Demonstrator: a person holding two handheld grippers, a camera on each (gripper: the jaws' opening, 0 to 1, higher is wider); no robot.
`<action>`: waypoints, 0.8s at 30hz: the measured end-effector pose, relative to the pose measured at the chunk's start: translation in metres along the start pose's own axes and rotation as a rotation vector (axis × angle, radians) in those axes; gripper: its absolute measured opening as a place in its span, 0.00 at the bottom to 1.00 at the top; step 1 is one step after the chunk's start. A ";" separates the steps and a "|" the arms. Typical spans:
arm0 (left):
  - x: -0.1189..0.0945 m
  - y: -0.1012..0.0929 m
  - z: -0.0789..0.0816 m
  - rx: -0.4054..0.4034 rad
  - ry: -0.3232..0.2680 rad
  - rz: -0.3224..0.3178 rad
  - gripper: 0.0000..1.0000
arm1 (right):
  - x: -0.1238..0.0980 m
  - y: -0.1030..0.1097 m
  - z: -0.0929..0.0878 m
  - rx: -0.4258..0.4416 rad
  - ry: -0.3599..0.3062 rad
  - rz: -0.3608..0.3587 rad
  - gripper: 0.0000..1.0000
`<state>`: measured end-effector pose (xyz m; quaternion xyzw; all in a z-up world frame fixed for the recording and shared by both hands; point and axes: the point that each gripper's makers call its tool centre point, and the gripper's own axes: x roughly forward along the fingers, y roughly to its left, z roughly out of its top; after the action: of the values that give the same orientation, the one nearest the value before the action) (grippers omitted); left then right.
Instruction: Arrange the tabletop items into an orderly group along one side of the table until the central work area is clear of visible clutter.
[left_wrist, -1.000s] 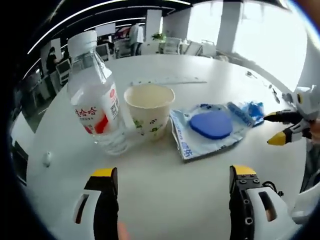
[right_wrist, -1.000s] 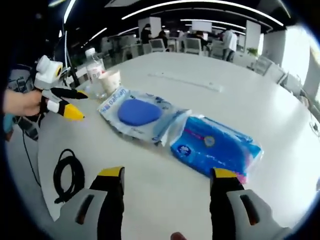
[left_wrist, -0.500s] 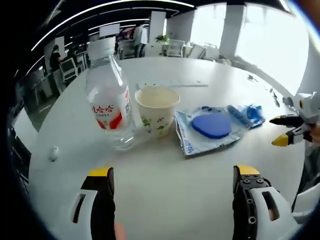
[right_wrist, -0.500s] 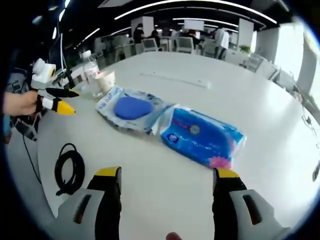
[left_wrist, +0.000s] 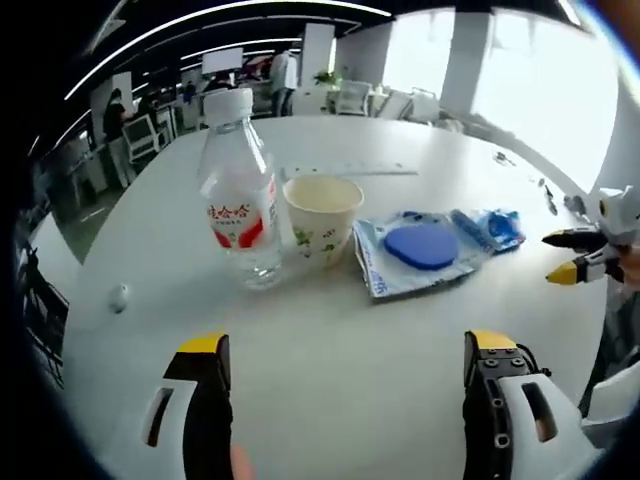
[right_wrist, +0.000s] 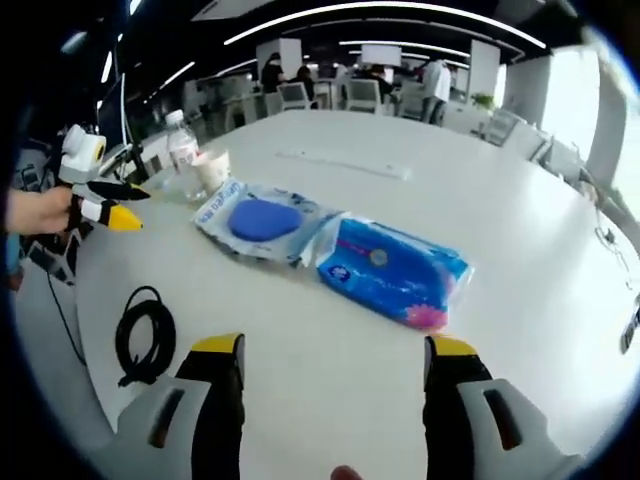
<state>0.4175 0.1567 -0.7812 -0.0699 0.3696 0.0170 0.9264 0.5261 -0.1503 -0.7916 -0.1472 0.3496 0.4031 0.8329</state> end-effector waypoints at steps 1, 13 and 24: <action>-0.001 0.000 -0.001 0.001 0.000 0.000 0.93 | -0.001 0.000 0.000 -0.001 -0.001 0.000 0.71; -0.015 -0.007 -0.016 0.034 0.020 -0.007 0.91 | -0.015 -0.002 -0.016 -0.034 0.021 -0.015 0.69; -0.026 -0.003 -0.044 0.015 0.040 0.005 0.89 | -0.030 -0.007 -0.030 0.006 0.027 -0.033 0.68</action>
<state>0.3683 0.1482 -0.7944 -0.0624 0.3883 0.0151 0.9193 0.5048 -0.1876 -0.7926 -0.1559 0.3596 0.3860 0.8351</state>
